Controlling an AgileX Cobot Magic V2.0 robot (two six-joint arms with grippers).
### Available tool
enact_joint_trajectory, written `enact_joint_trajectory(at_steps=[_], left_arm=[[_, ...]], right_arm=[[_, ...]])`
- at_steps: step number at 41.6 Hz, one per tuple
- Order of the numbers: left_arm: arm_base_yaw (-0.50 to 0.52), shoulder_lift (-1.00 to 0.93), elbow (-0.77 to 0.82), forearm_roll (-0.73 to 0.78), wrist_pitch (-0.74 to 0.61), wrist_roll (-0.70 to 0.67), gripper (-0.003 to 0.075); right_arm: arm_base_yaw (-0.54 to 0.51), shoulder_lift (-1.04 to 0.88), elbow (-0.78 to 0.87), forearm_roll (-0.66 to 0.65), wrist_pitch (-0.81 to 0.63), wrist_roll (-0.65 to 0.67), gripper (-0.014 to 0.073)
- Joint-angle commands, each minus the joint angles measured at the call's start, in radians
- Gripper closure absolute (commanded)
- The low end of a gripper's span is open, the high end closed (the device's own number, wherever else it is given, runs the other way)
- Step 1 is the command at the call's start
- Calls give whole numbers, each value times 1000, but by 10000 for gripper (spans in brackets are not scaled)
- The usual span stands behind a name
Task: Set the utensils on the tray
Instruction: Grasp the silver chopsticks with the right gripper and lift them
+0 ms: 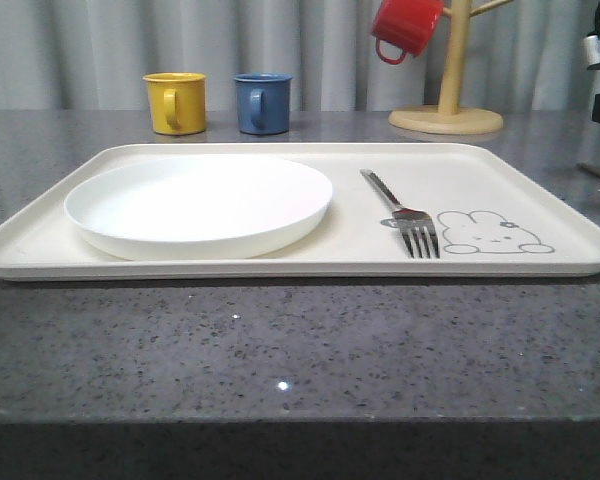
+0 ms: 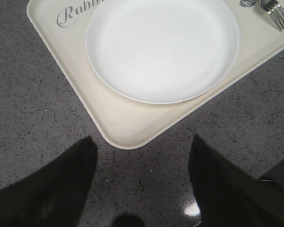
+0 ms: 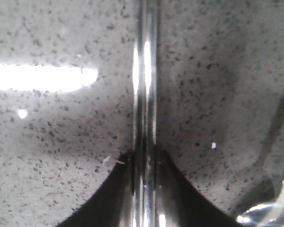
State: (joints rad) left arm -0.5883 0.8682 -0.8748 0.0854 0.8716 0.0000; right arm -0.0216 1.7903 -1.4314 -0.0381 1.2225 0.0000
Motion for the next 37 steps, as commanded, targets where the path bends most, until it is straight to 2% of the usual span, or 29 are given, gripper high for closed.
enact_joint_trajectory(at_steps=[1,8,16,24,37], left_arm=[[-9,-4,-26,-3,-62,-10,292],[-9,-4,-26,-3,-62,-10,292],[-9,-4,-26,-3,-62,-10,292],[-9,-4,-26,-3,-72,-10,292],[-9,-4,-26,-3,-83,-10,292]], right_arm=[[-3,-44,-28,14,71,-10,545],[36,-107,-29,92,93,-21,545],[158,-175,-29,203,87,-21,545],[255,-159,-29,330,52,-14,545],[287,-90,-27,369,-33,174,515]])
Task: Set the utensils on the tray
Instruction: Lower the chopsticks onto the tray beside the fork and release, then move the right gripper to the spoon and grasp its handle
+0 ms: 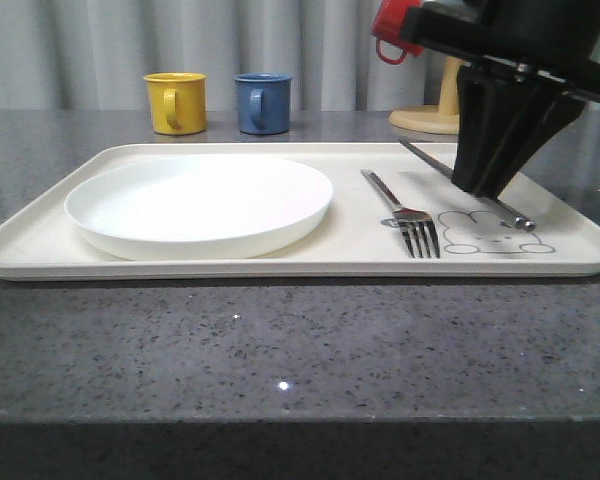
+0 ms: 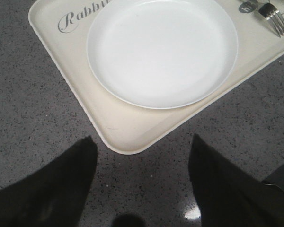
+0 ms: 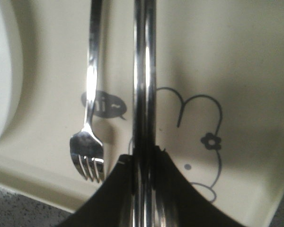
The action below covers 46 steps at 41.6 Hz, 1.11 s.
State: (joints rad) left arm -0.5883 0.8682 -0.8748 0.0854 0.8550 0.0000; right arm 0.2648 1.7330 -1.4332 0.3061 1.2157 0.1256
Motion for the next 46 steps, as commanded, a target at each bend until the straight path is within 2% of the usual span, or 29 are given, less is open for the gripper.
enact_joint_trajectory(at_steps=[1,9,20,25,32,36,46], left_arm=[[-9,-4,-26,-3,-68,-10,292],[-9,-4,-26,-3,-74,-10,292],[-9,-4,-26,-3,-75,-10,292],[-9,-4,-26,-3,-75,-10,292],[-9,-4,-26,-3,-75,-10,292],[-9,-4,-26,-3,-75,-10,292],[-9,-4,-26,-3,-75,-10,292]], right_arm=[[0,-30,-25,24,-31,53,504],[0,4,-25,31,-41,66,363],[0,-25,-26,0,-76,25,357],[0,-100,-26,-85,-80,-18,357],[-8,-219,-25,-313,-48,-18,357],[-50,-266,-25,-401,-21,-18,357],[-274,-262,-22,-420,27,-77,357]])
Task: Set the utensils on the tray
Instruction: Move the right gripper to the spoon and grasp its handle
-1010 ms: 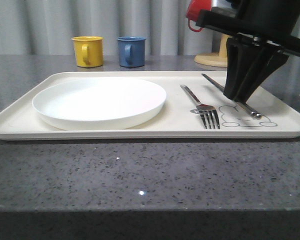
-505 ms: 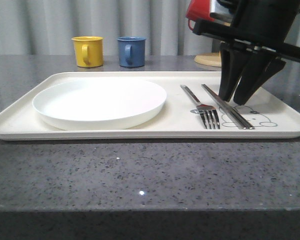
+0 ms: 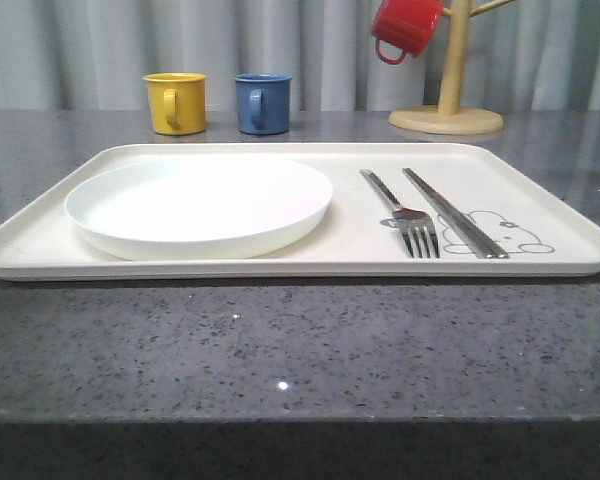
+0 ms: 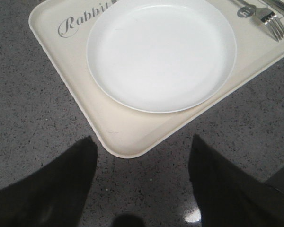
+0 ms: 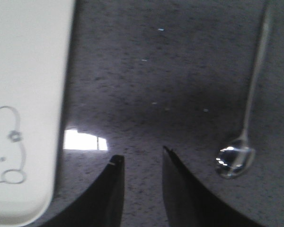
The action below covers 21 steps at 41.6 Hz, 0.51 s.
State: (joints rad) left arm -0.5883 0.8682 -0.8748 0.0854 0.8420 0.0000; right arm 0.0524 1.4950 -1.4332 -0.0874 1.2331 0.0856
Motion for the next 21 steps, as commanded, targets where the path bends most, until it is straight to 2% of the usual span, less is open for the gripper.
enact_joint_trajectory(at_steps=[1,10,21], left_arm=[[-9,-4,-26,-3,-62,-10,292],[-9,-4,-26,-3,-62,-10,292],[-9,-4,-26,-3,-60,-10,292]], right_arm=[[-87,-18,-22,-27,9,-46,357],[-231,52,-22,-27,-30,-57,357],[-282,150,-23,-25,-62,-74,357]])
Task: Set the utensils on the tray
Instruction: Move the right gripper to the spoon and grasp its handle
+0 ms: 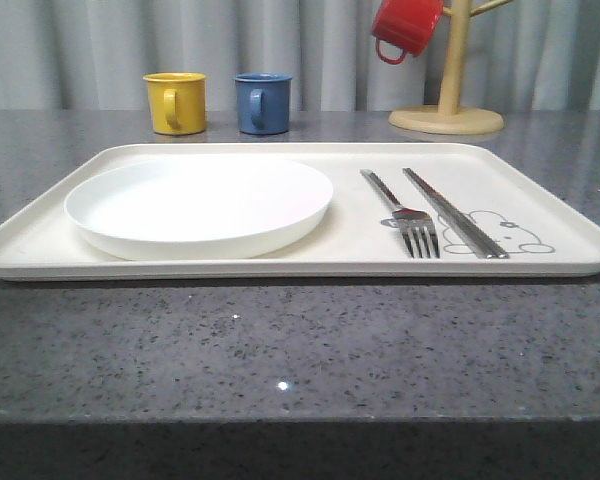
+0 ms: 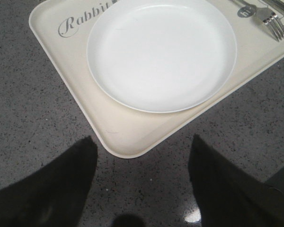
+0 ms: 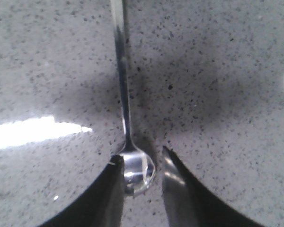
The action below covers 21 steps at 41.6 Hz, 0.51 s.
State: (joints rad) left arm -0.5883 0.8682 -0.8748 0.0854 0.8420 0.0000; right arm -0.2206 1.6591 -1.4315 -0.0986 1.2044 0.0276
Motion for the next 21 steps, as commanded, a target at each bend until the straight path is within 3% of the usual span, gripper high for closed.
enact_joint_trajectory(at_steps=[1,21], left_arm=[[-9,-4,-26,-3,-60,-10,292],[-9,-4,-26,-3,-62,-10,292]], right_arm=[[-9,-5,-25,-12,-39,-17,357],[-9,90,-25,34,-122,-18,357]])
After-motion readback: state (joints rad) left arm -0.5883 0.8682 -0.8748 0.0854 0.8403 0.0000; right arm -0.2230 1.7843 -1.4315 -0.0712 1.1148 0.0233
